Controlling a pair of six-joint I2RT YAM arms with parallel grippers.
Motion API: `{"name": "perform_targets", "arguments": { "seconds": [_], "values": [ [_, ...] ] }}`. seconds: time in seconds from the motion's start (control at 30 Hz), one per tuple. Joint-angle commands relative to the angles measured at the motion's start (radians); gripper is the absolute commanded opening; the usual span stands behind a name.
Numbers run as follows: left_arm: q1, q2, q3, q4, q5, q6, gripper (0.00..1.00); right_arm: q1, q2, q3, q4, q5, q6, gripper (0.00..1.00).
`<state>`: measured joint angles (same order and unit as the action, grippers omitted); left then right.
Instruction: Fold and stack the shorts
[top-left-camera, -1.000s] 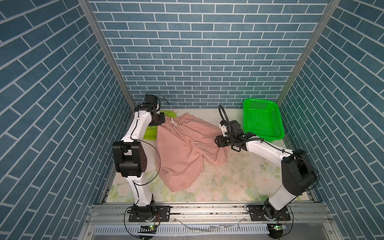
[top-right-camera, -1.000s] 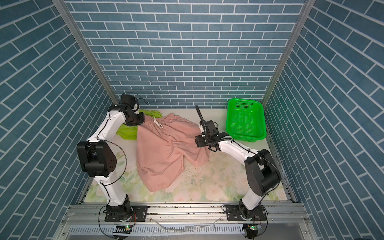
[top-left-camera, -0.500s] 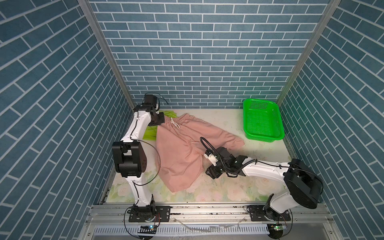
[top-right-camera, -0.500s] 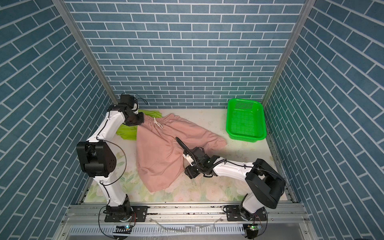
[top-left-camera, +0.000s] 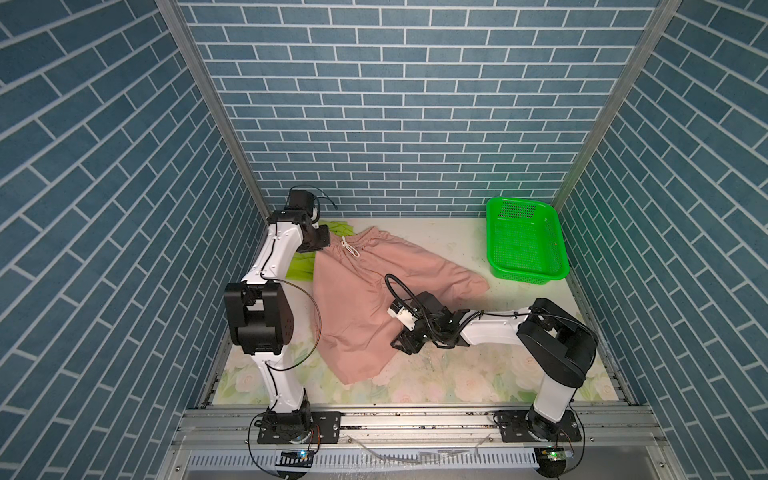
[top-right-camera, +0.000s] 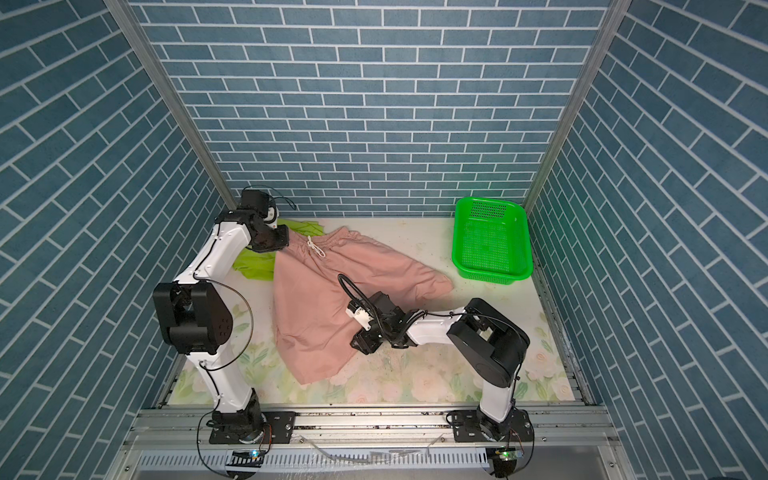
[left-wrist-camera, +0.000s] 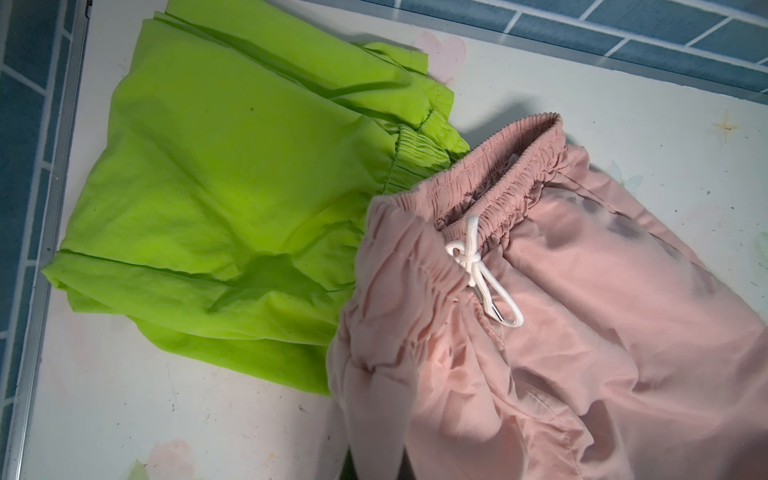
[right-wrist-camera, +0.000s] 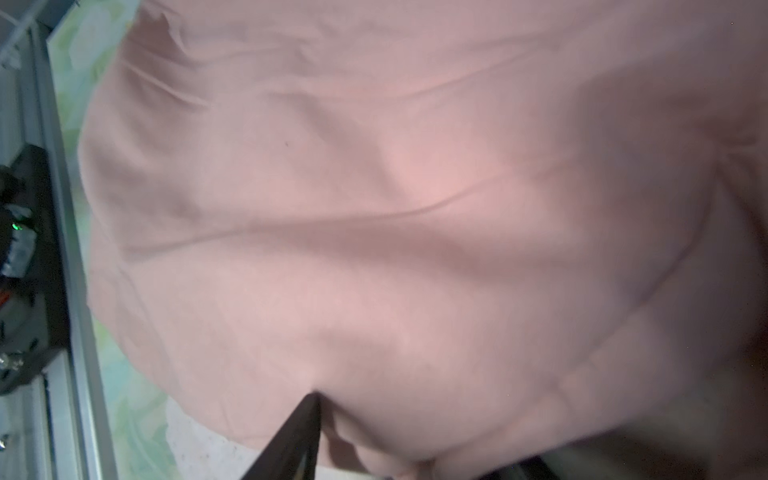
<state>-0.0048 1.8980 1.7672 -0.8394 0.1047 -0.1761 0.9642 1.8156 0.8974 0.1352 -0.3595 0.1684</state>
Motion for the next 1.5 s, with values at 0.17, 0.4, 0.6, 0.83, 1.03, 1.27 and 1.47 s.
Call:
{"name": "perform_targets", "arguments": {
  "seconds": [0.17, 0.4, 0.6, 0.83, 1.03, 1.27, 1.47],
  "values": [
    [0.008, -0.014, 0.041, -0.038, -0.044, 0.001, 0.00, -0.064, -0.060, 0.192, -0.562, -0.132, 0.046, 0.00],
    [0.008, -0.023, 0.069, -0.113, -0.042, -0.030, 0.00, -0.271, -0.187, 0.306, -0.985, -0.395, 0.057, 0.00],
    [0.005, -0.043, 0.064, -0.182, -0.024, -0.039, 0.00, -0.324, -0.229, 0.302, -0.964, -0.675, 0.075, 0.00],
    [-0.003, -0.086, -0.110, -0.173, -0.140, -0.027, 0.61, -0.323, -0.148, 0.215, -1.030, -0.445, 0.065, 0.13],
    [-0.033, -0.090, 0.020, -0.231, -0.255, 0.032, 1.00, -0.321, -0.243, 0.198, -0.962, -0.306, 0.116, 0.42],
    [-0.241, 0.084, 0.168, -0.081, -0.061, 0.294, 1.00, -0.325, -0.392, 0.119, -0.734, -0.219, 0.198, 0.51],
    [-0.279, 0.461, 0.547, -0.139, 0.018, 0.320, 1.00, -0.325, -0.544, 0.005, -0.535, -0.200, 0.264, 0.52]
  ]
}}
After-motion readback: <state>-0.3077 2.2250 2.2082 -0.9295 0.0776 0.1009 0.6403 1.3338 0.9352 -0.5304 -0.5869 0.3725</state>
